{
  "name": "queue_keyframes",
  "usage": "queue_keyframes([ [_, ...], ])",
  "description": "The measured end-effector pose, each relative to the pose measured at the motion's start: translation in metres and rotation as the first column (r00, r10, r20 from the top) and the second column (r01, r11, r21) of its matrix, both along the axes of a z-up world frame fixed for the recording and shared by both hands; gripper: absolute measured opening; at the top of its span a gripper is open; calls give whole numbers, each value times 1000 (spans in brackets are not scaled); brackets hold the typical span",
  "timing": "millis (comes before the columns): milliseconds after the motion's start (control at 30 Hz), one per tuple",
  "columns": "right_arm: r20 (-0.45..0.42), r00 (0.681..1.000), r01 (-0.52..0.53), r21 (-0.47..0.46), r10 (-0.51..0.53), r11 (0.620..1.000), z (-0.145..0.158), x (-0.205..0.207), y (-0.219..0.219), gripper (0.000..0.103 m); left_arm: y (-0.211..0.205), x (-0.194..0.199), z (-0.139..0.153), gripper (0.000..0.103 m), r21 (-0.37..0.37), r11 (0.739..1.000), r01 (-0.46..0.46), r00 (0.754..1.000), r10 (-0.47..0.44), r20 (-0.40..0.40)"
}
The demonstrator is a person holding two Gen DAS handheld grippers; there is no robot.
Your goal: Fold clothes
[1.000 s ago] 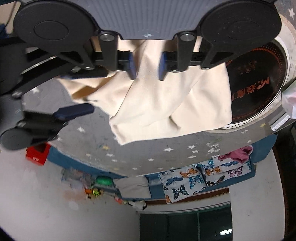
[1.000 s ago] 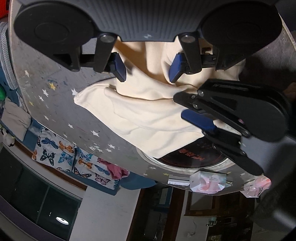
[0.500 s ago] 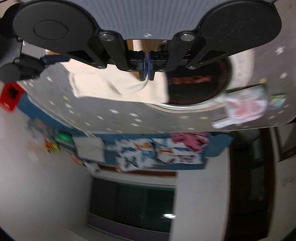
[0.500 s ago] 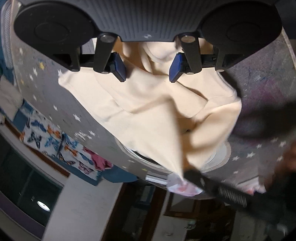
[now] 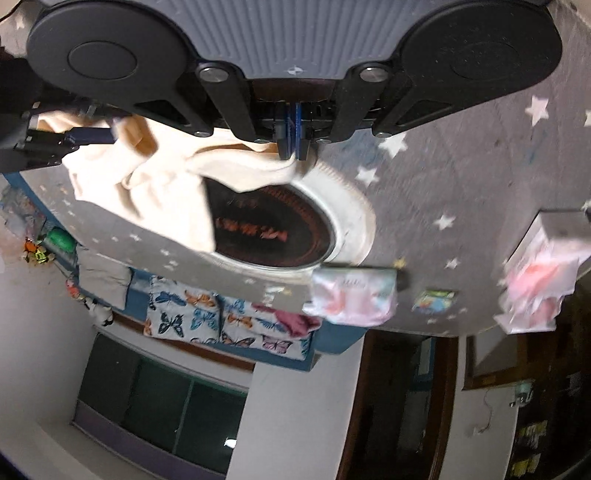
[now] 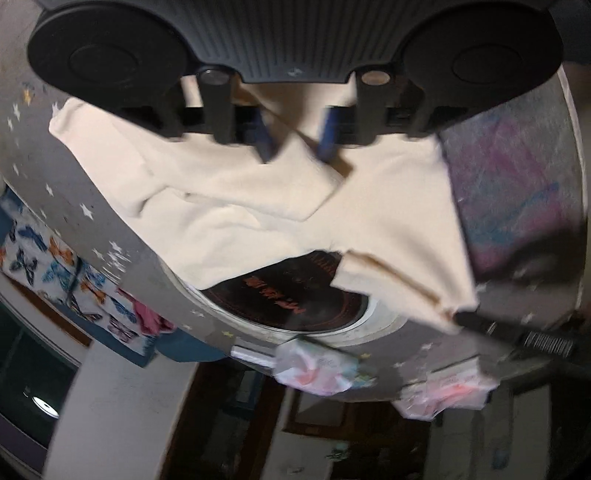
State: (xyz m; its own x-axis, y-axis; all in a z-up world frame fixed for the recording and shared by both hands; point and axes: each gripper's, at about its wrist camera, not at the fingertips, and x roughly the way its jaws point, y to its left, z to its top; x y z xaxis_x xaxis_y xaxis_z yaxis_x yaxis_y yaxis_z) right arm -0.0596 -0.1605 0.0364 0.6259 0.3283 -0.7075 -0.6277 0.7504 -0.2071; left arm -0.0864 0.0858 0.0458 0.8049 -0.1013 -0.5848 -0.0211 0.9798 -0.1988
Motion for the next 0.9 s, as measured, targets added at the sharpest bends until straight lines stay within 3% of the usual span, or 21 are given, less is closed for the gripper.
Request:
queue_keyframes([
  [67,26,998,54,20,-54,998,6,1,-8,5,2,-1,-1,2,-1,1000,-10,1000,10,-3],
  [200,102,980,164,73,-170,984,28,3,-38,3,9,-2,-1,2,15,999,-35,999,35,-2],
  [300,169,942,274,116,-290,955,50,1,-74,2,14,-3,-2,2,21,999,-43,999,43,-10],
  [433,236,864,421,145,-444,896,73,-9,-129,2,5,-6,1,3,43,999,-1,1000,1,-11],
  [467,237,845,455,152,-479,877,77,-12,-141,2,1,-6,2,5,47,999,12,1000,-11,-10],
  [567,180,836,493,169,-518,854,80,-17,-168,2,-14,-2,3,7,61,997,53,999,-53,-6],
  [700,91,900,411,155,-427,899,63,-22,-158,7,-38,6,3,21,77,991,112,994,-111,-19],
  [833,105,940,315,96,-324,944,47,-19,-117,12,-60,10,-1,44,99,981,170,985,-167,-30],
  [900,110,956,265,66,-271,962,39,-18,-97,21,-68,11,-3,47,104,976,193,981,-190,-38],
])
